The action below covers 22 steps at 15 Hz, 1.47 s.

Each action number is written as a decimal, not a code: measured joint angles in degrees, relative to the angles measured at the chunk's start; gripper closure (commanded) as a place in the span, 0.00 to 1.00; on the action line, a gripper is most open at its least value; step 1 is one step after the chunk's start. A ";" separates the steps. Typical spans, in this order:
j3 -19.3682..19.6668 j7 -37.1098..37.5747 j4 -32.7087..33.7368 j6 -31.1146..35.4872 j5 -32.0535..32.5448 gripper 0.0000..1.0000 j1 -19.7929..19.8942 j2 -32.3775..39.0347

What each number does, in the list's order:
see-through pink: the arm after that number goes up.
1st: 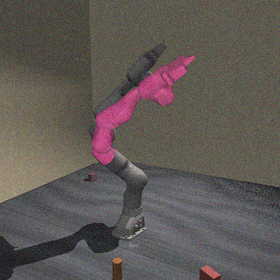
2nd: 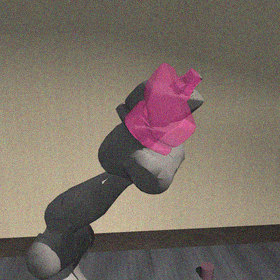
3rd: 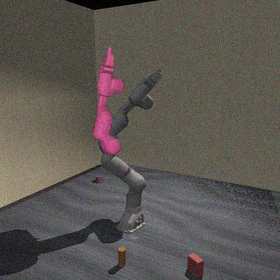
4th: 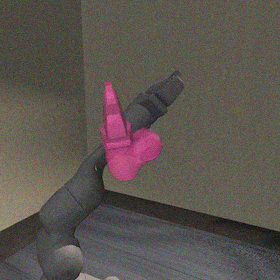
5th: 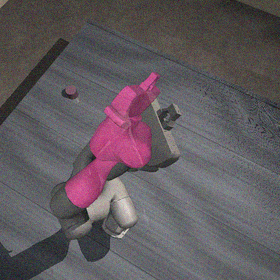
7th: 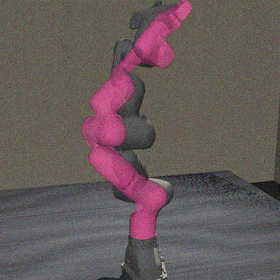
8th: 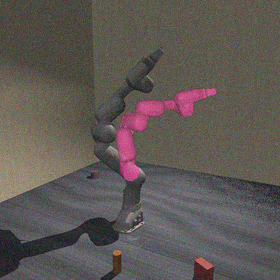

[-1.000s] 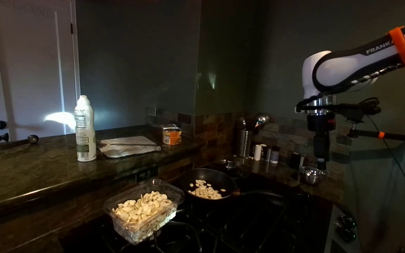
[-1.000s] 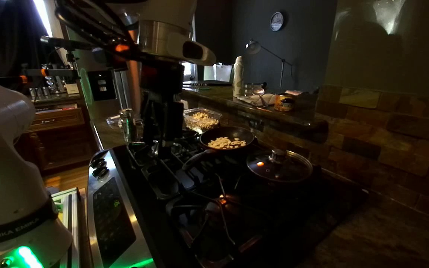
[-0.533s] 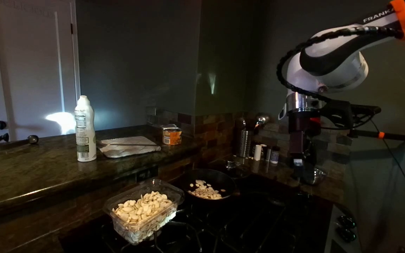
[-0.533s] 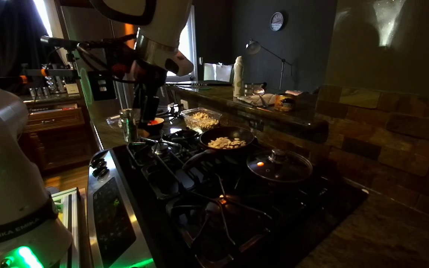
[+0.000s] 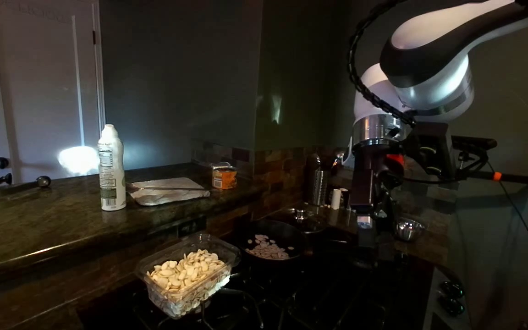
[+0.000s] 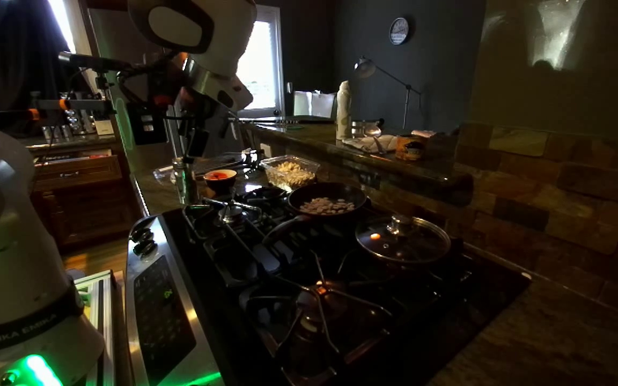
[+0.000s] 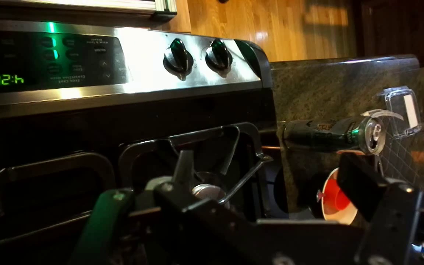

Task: Use the white spoon to place some of the white objects from the clear container onto the pan.

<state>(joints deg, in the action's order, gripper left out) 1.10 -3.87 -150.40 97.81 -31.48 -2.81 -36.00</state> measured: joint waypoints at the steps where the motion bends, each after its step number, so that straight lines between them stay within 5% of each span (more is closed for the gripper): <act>1: 0.04 0.00 0.00 0.00 -0.01 0.00 0.00 0.00; 6: -1.40 -0.67 -1.24 6.01 -10.13 0.00 -1.89 0.73; 12: -10.66 -8.07 -3.87 17.37 -30.31 0.00 -10.48 6.04; 19: -12.94 -13.37 -2.70 18.25 -33.87 0.00 -12.64 11.47; 22: -15.31 -13.68 -2.66 27.29 -41.06 0.00 -12.85 12.24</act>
<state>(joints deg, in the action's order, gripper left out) -14.22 -17.55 -153.06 125.10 -72.54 -15.66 -23.75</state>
